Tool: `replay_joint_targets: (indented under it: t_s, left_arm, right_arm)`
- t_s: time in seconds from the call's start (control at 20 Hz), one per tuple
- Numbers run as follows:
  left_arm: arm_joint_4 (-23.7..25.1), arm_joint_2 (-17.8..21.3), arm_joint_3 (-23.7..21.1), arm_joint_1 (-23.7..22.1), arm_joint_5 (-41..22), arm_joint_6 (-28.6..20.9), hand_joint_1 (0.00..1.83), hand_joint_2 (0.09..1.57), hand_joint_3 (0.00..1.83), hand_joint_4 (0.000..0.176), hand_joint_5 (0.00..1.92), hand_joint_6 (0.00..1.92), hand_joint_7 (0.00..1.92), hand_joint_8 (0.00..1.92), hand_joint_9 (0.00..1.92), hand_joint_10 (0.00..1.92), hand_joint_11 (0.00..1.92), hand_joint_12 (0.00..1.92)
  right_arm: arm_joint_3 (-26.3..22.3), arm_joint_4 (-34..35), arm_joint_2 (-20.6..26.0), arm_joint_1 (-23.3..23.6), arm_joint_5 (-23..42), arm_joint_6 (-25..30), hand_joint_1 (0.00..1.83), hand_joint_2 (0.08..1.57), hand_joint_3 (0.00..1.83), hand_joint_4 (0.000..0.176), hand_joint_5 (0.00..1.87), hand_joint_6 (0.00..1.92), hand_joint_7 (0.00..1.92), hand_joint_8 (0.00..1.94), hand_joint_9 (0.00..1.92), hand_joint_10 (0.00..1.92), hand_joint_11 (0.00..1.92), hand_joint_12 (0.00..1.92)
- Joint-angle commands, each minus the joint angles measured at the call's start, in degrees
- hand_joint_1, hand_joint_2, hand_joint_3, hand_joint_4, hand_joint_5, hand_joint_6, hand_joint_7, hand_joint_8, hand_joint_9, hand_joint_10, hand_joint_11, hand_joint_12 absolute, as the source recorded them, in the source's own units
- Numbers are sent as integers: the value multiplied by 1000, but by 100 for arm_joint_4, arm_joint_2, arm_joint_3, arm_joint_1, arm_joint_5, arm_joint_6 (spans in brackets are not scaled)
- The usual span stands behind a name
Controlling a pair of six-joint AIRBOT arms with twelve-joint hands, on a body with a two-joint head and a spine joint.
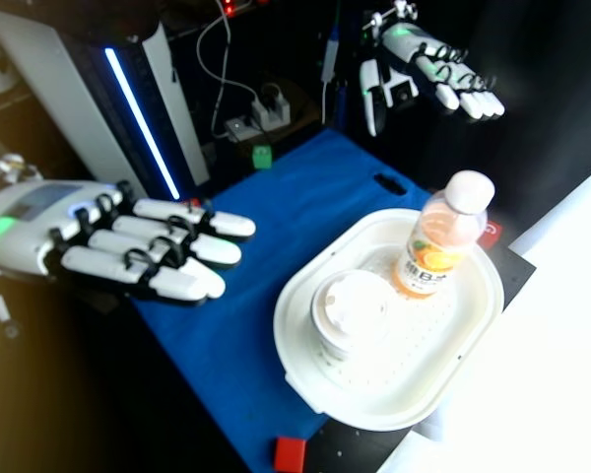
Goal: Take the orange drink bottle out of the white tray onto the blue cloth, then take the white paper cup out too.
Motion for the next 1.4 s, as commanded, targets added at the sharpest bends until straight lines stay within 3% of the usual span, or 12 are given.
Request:
replay_joint_targets:
  t_s: [0.0,0.05,0.25,0.4,0.45,0.55,0.65,0.75,0.85,1.0,1.3,1.35]
  left_arm:
    - [-53,-62,91,-24,-421,-64,403,1304,9,53,0,0,0,0,0,0,24,15]
    - [-173,-175,260,-37,-192,-231,483,1271,0,90,0,0,0,0,0,0,5,7]
    - [-517,-581,948,-187,370,-943,575,1166,0,115,0,0,0,0,0,0,0,0]
    - [-775,-930,1461,-486,904,-1156,542,1099,0,126,0,0,0,0,23,13,0,1232]
    - [-764,-1159,1786,-575,1076,-1572,563,1062,0,147,0,0,0,0,28,19,0,1429]
    - [-750,-1443,2165,-697,1227,-2090,580,1033,0,137,0,0,0,0,46,28,0,1470]
    - [-737,-1592,2315,-843,1358,-2147,614,1004,2,173,0,0,0,0,0,0,0,783]
    - [-653,-1766,2494,-1096,1551,-2164,654,978,5,176,0,0,0,0,0,0,0,299]
    - [-555,-1926,2640,-1274,1683,-2195,695,991,7,173,0,0,0,0,0,0,0,49]
    - [-359,-2186,2880,-1583,1918,-2275,685,962,0,171,0,0,0,0,0,0,0,0]
    - [135,-2941,3587,-1801,2233,-3192,759,822,0,176,0,0,0,0,0,0,0,0]
    - [167,-3024,3658,-1816,2313,-3225,789,863,0,157,0,0,0,0,19,8,3,1]
  right_arm:
    - [41,-15,-39,75,605,-31,112,1397,41,0,0,0,0,0,0,0,0,0]
    - [46,5,-49,75,599,-31,128,1397,29,0,0,0,0,0,0,0,0,0]
    - [106,17,-169,75,570,-31,130,1387,17,1,0,0,0,0,0,0,0,0]
    - [118,34,-225,71,569,-31,161,1393,14,0,0,0,0,0,0,0,0,0]
    - [123,36,-243,67,569,-31,162,1389,11,0,0,0,0,0,0,0,0,0]
    - [123,39,-260,61,569,-31,180,1390,9,0,0,0,0,0,0,0,0,0]
    - [122,41,-274,41,569,-31,274,1363,0,0,0,0,0,0,0,0,0,0]
    - [121,66,-284,17,569,-31,271,1371,0,0,0,0,0,0,0,0,0,0]
    - [120,87,-288,-10,569,-30,285,1381,3,0,0,0,0,0,0,0,0,0]
    - [112,97,-288,-30,569,-30,214,1394,5,0,0,0,0,0,0,0,0,0]
    - [109,119,-303,-80,569,-28,431,1349,0,0,0,0,0,0,0,0,0,0]
    - [108,119,-303,-81,569,-28,419,1349,0,0,0,0,0,0,0,0,0,0]
